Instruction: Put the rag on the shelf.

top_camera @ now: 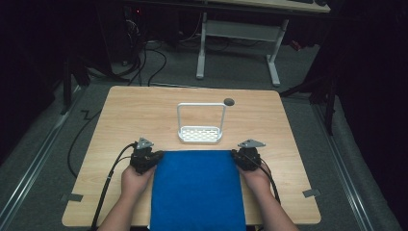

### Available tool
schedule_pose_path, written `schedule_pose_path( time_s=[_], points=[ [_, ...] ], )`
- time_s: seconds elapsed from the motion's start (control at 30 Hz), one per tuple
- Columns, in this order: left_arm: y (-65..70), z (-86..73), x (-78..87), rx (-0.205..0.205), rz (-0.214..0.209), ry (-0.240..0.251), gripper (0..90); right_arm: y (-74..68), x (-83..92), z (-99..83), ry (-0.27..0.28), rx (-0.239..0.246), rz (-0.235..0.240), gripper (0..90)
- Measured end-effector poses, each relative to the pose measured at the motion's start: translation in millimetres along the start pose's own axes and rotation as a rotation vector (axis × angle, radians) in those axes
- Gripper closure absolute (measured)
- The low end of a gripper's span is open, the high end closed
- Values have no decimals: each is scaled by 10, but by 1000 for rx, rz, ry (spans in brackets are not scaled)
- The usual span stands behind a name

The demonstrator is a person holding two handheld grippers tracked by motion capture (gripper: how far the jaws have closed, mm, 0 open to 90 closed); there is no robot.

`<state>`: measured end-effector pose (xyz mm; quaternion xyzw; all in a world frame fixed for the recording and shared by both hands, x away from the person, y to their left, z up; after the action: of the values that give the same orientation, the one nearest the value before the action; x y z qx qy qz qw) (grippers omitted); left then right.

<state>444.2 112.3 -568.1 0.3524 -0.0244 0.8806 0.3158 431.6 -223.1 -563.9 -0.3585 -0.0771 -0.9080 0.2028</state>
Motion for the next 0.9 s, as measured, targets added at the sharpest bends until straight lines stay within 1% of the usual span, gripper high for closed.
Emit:
schedule_pose_path(
  time_s=[0.1,0.13,0.17,0.2,0.23,0.3,0.33,0.4,0.43,0.5,0.57,0.63,0.7,0.8,0.9],
  points=[
    [-8,-1,3,7,-6,1,869,-14,7,5,11,0,5,886],
    [-2,-4,7,-1,-2,2,871,-24,31,9,29,5,2,886],
    [12,-6,17,-10,0,11,872,-36,67,14,62,9,1,887],
    [24,-10,38,-22,4,26,873,-62,111,16,88,-7,8,887],
    [32,-15,62,-27,4,47,873,-85,151,21,105,-3,21,886],
    [40,-17,104,-37,7,86,873,-144,220,35,125,30,21,886],
    [47,-15,115,-36,-2,89,873,-158,245,39,136,46,18,886],
    [59,-7,165,-40,-6,131,873,-170,274,44,152,34,34,886],
    [63,-5,190,-41,-7,141,873,-175,274,46,153,31,43,887],
    [78,0,226,-23,-19,159,873,-188,279,52,158,38,52,887],
    [94,12,259,-9,-30,174,873,-195,307,70,177,35,58,887],
    [118,32,305,-15,-34,191,873,-206,353,100,201,37,63,887],
    [138,62,356,-7,-44,213,873,-217,404,135,230,32,64,887],
    [164,104,436,1,-42,243,874,-230,483,178,272,35,62,887],
    [199,139,502,-7,-37,266,873,-227,558,212,311,39,59,887]
  ],
)
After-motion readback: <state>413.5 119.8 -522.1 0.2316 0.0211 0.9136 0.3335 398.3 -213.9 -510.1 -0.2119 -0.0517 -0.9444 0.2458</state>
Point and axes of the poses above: each handheld gripper's, and its own axes: x roughly backward along the jaws, z roughly out of its top, y roughly to its right, the point moved 5 cm from there along -x, roughly forward along the jaws
